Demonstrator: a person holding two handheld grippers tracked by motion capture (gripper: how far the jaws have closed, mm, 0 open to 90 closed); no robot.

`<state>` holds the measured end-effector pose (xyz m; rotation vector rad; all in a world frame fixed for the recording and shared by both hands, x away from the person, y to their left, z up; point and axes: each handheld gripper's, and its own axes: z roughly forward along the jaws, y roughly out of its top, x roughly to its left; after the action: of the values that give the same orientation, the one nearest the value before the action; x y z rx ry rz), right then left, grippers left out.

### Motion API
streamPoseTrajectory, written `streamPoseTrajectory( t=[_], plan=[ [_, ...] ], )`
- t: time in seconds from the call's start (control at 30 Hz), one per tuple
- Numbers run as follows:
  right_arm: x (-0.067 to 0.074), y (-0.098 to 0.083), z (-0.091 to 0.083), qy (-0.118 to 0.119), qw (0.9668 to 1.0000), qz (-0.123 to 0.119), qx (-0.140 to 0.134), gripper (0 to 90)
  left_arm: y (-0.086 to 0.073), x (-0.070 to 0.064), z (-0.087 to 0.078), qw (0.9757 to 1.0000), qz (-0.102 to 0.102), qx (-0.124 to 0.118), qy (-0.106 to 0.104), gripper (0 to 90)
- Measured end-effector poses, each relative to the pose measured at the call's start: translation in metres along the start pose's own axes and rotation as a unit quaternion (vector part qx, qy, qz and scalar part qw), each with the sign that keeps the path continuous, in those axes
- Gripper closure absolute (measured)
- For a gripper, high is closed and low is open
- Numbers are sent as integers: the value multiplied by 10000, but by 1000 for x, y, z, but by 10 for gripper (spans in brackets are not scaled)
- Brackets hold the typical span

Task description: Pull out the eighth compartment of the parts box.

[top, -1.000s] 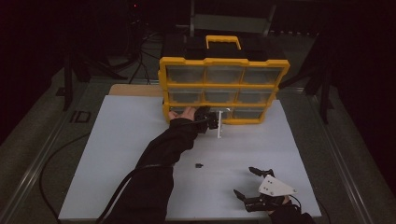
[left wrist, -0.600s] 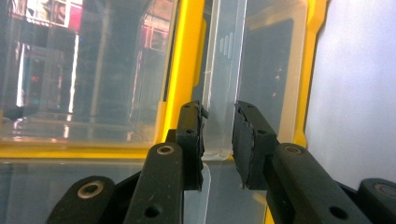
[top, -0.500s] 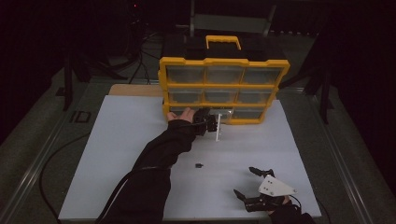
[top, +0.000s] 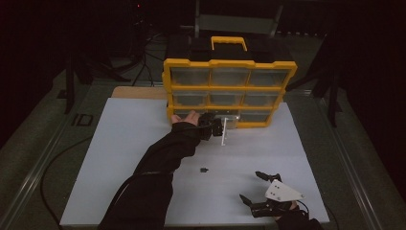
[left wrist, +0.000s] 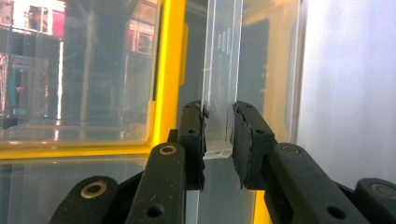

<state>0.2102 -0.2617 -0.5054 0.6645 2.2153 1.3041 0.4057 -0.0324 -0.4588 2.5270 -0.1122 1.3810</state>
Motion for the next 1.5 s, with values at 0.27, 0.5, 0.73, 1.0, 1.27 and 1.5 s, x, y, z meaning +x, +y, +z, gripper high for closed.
streamPoseTrajectory(
  t=[0.27,0.5,0.73,1.0,1.27,1.5],
  plan=[
    [0,0,0,-7,10000,0,12,83,3,0,-9,9997,82,38,-235,744],
    [0,0,0,-3,10000,-1,18,84,7,-2,-16,9993,14,-14,-366,744],
    [0,0,0,-1,10000,2,11,83,12,-11,-23,9996,30,51,-273,743],
    [0,0,0,0,10000,2,17,83,13,-16,-29,9997,17,48,-220,744],
    [0,0,0,3,10000,2,14,84,12,-18,-36,9996,66,-5,-284,744],
    [0,0,0,7,10000,2,18,84,14,-21,-39,9995,38,-45,-301,743]
  ],
)
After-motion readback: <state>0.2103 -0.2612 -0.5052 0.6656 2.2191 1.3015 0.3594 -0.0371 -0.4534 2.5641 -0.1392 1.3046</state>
